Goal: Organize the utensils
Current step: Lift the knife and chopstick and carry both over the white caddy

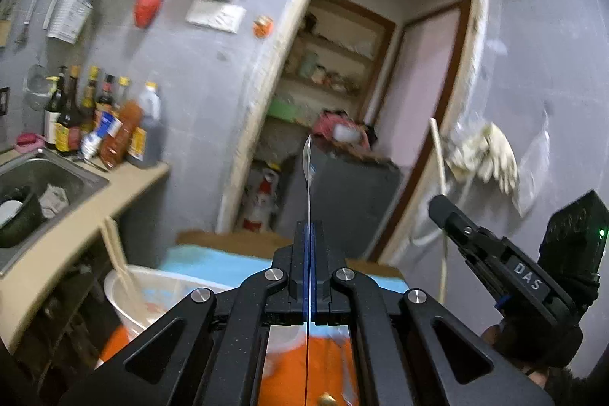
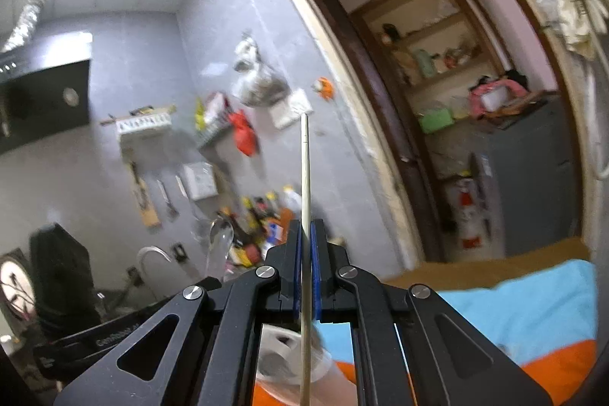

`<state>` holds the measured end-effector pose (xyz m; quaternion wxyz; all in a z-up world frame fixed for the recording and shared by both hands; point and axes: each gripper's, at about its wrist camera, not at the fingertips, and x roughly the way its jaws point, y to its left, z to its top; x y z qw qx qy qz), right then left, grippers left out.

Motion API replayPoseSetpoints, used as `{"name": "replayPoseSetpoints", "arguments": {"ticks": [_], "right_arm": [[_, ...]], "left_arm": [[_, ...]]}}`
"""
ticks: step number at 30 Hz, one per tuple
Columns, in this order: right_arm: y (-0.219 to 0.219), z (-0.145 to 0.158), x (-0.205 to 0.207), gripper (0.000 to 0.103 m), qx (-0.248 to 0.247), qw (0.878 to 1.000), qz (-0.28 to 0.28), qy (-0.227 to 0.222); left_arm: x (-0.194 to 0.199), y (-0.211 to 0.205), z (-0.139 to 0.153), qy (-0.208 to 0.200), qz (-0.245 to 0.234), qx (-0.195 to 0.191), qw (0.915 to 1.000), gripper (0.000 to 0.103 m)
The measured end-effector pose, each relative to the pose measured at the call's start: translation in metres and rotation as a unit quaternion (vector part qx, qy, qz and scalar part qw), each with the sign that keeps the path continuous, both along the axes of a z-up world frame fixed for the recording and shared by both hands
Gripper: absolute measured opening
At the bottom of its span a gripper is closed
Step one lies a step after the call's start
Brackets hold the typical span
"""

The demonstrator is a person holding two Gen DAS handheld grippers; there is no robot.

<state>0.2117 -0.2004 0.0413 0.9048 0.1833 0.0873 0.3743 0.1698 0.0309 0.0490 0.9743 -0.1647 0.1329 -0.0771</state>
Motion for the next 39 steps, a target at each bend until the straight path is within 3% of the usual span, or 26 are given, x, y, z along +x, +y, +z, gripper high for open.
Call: {"name": "replayPoseSetpoints", "arguments": {"ticks": [4, 10, 17, 26, 39], "right_arm": [[0.026, 0.002, 0.013, 0.003, 0.036, 0.999, 0.020, -0.012], [0.048, -0.022, 0.032, 0.003, 0.085, 0.996, 0.024, 0.001], [0.063, -0.046, 0.039, 0.003, 0.066, 0.998, 0.012, -0.016], [0.073, -0.077, 0.035, 0.003, 0.037, 0.999, 0.016, -0.023], [0.084, -0.087, 0.022, 0.003, -0.015, 0.998, 0.011, -0.064]], "left_arm": [[0.002, 0.050, 0.004, -0.021, 0.041, -0.030, 0.9985, 0.000], [0.016, 0.106, -0.013, -0.037, 0.083, -0.068, 0.9935, 0.000], [0.028, 0.131, -0.046, -0.054, 0.106, -0.100, 0.9878, 0.000], [0.027, 0.115, -0.069, -0.069, 0.119, -0.070, 0.9881, 0.000], [0.028, 0.097, -0.089, -0.074, 0.128, -0.024, 0.9887, 0.000]]}}
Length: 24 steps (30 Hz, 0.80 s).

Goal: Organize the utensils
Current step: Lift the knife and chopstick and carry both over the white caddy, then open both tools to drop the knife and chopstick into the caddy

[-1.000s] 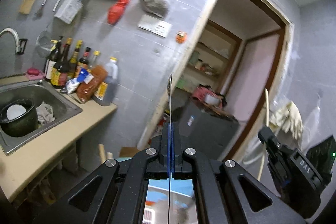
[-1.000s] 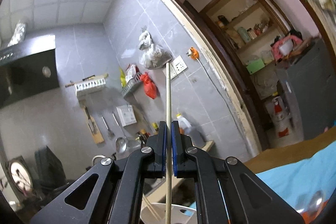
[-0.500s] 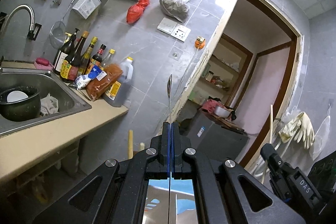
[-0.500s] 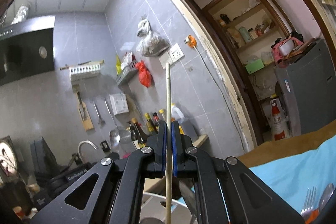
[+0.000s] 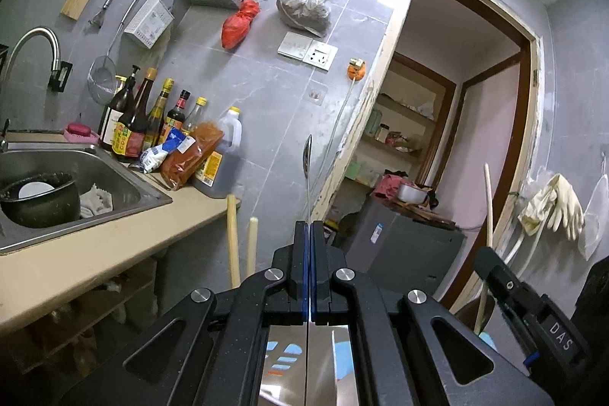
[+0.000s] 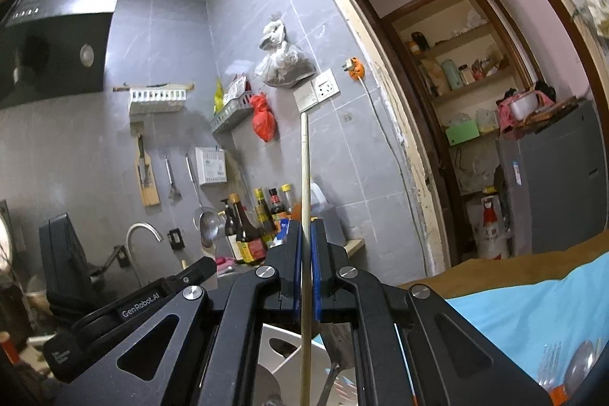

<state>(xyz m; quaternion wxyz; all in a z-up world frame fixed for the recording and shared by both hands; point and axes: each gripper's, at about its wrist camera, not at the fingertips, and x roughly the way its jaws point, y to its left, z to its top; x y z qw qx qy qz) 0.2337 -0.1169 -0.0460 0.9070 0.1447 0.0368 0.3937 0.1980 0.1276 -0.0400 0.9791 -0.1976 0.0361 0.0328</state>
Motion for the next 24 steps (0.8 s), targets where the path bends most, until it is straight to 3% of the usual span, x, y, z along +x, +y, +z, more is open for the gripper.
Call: {"name": "replayPoseSetpoints", "arguments": {"ticks": [6, 18, 22, 24], "right_arm": [[0.001, -0.002, -0.006, 0.004, -0.026, 1.000, -0.001, -0.013], [-0.004, -0.002, -0.011, 0.008, -0.038, 0.999, 0.004, 0.004], [-0.007, 0.004, -0.012, 0.020, -0.035, 0.999, 0.005, 0.008], [-0.008, 0.009, -0.011, 0.020, -0.033, 0.999, 0.006, 0.010]], "left_arm": [[0.000, -0.002, -0.010, 0.020, -0.003, 0.001, 0.9998, 0.000], [-0.006, -0.007, -0.004, 0.045, -0.026, 0.013, 0.9986, 0.001], [-0.008, -0.007, 0.002, 0.045, -0.030, 0.015, 0.9984, 0.008], [-0.009, -0.008, 0.007, 0.044, -0.031, 0.017, 0.9984, 0.010]]}}
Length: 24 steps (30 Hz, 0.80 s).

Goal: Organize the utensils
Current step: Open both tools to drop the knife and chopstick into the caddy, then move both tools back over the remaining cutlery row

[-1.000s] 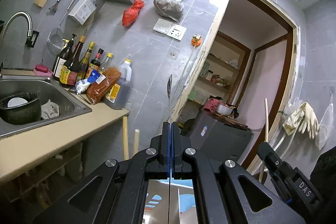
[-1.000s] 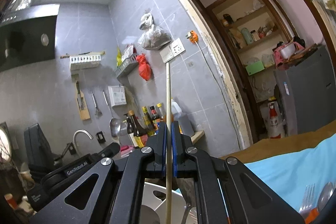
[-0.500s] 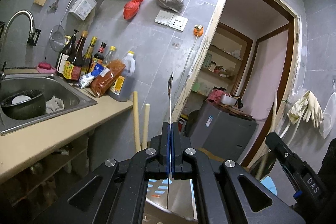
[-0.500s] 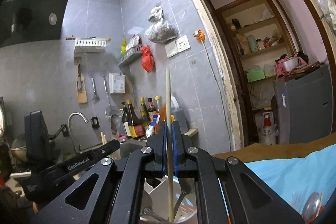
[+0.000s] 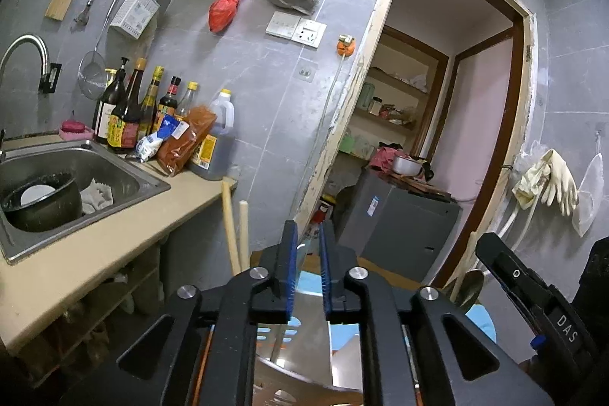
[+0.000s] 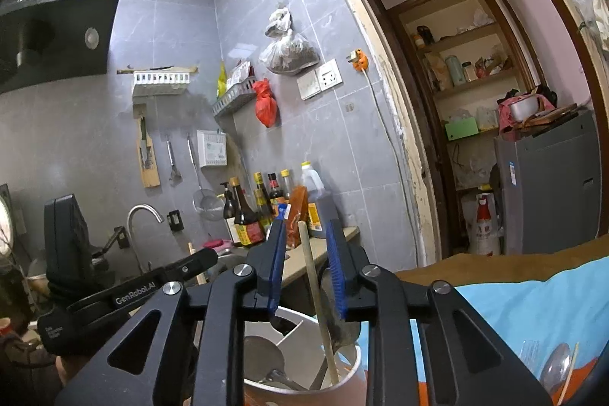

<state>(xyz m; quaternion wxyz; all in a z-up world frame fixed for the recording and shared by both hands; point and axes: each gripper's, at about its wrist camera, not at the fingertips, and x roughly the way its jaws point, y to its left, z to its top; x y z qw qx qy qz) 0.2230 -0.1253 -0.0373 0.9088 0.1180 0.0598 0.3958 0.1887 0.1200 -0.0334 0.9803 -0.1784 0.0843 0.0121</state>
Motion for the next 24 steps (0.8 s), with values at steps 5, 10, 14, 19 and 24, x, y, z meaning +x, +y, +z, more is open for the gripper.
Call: {"name": "replayPoseSetpoints", "arguments": {"ticks": [5, 10, 14, 19, 24], "right_arm": [[-0.010, 0.011, -0.001, 0.024, 0.003, 1.000, -0.008, 0.006], [-0.028, 0.021, 0.000, 0.048, 0.004, 0.999, -0.028, 0.025], [-0.048, 0.030, -0.002, 0.060, -0.002, 0.998, -0.049, 0.038], [-0.077, 0.037, -0.006, 0.077, -0.019, 0.996, -0.078, 0.048], [-0.110, 0.044, -0.010, 0.090, -0.027, 0.993, -0.098, 0.055]], "left_arm": [[-0.003, -0.004, 0.017, 0.000, -0.005, 0.003, 1.0000, 0.026], [-0.008, -0.017, 0.036, 0.004, -0.009, 0.016, 0.9998, 0.043], [-0.012, -0.032, 0.048, 0.008, -0.013, 0.033, 0.9994, 0.060], [-0.012, -0.057, 0.058, 0.019, -0.018, 0.050, 0.9984, 0.082], [-0.012, -0.089, 0.061, 0.029, -0.026, 0.077, 0.9963, 0.091]]}}
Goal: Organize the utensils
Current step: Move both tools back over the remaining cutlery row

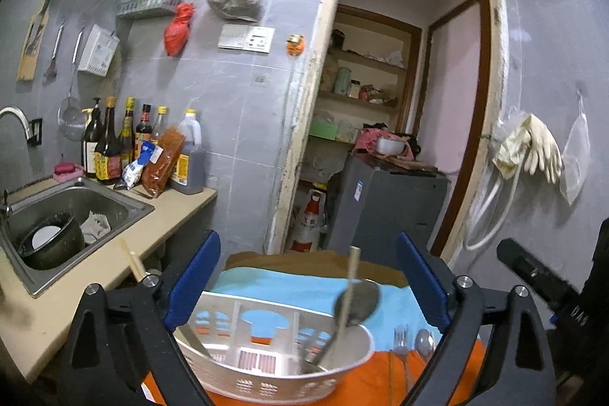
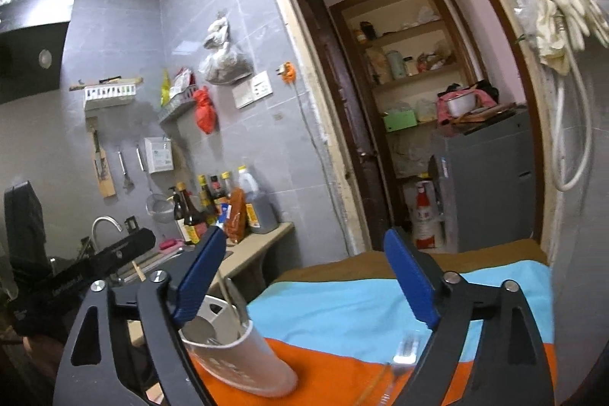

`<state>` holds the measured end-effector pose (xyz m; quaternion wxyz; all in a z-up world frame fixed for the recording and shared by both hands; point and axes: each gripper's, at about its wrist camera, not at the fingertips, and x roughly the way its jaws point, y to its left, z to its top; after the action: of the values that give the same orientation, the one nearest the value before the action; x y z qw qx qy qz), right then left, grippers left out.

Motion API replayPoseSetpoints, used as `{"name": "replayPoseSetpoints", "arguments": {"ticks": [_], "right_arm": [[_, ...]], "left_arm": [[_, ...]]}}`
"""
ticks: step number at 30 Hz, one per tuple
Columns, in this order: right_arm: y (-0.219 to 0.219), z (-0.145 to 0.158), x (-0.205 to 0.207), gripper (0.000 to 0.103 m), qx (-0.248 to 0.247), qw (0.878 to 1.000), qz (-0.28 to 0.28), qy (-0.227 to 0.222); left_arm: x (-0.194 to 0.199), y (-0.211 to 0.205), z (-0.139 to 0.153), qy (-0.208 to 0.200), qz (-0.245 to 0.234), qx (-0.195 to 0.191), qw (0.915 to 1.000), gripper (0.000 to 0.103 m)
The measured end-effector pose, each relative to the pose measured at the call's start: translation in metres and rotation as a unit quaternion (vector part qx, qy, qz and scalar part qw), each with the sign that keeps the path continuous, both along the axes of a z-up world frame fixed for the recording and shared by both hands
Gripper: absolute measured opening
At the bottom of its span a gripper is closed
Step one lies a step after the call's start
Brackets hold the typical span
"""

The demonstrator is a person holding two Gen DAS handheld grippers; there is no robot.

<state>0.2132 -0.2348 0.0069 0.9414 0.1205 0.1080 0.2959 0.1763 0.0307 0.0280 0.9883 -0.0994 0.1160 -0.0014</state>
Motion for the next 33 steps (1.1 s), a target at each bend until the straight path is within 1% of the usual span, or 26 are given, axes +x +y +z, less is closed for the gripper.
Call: {"name": "replayPoseSetpoints", "arguments": {"ticks": [1, 3, 5, 10, 13, 16, 23, 25, 28, 33], "right_arm": [[-0.007, 0.001, -0.002, 0.096, 0.000, 1.000, -0.004, -0.001], [-0.021, 0.004, -0.005, 0.103, 0.000, 1.000, -0.012, -0.004], [-0.034, 0.006, -0.007, 0.103, -0.001, 1.000, -0.020, -0.004], [-0.061, 0.005, -0.011, 0.103, -0.012, 0.999, -0.036, -0.003], [-0.076, 0.001, -0.013, 0.103, -0.024, 0.999, -0.047, -0.001], [-0.091, -0.008, -0.013, 0.103, -0.034, 0.998, -0.055, 0.010], [-0.120, -0.034, -0.008, 0.103, -0.052, 0.995, -0.069, 0.049], [-0.124, -0.042, -0.005, 0.103, -0.062, 0.993, -0.075, 0.063], [-0.128, -0.054, 0.000, 0.103, -0.082, 0.990, -0.086, 0.081], [-0.128, -0.074, 0.007, 0.103, -0.094, 0.986, -0.079, 0.110]], "left_arm": [[0.000, -0.008, 0.000, 0.000, -0.003, 0.006, 1.0000, 0.092], [-0.002, -0.021, -0.001, -0.003, -0.008, 0.013, 0.9999, 0.093], [-0.003, -0.035, -0.002, -0.001, -0.017, 0.016, 0.9997, 0.095], [-0.005, -0.066, -0.004, 0.004, -0.038, 0.025, 0.9990, 0.095], [-0.006, -0.082, -0.007, 0.005, -0.047, 0.033, 0.9983, 0.096], [-0.006, -0.100, -0.015, 0.016, -0.060, 0.037, 0.9974, 0.096], [-0.001, -0.132, -0.040, 0.059, -0.094, 0.043, 0.9929, 0.095], [0.002, -0.138, -0.050, 0.074, -0.105, 0.039, 0.9909, 0.095], [0.005, -0.143, -0.066, 0.096, -0.123, 0.023, 0.9875, 0.095], [0.015, -0.153, -0.091, 0.144, -0.116, 0.042, 0.9819, 0.095]]}}
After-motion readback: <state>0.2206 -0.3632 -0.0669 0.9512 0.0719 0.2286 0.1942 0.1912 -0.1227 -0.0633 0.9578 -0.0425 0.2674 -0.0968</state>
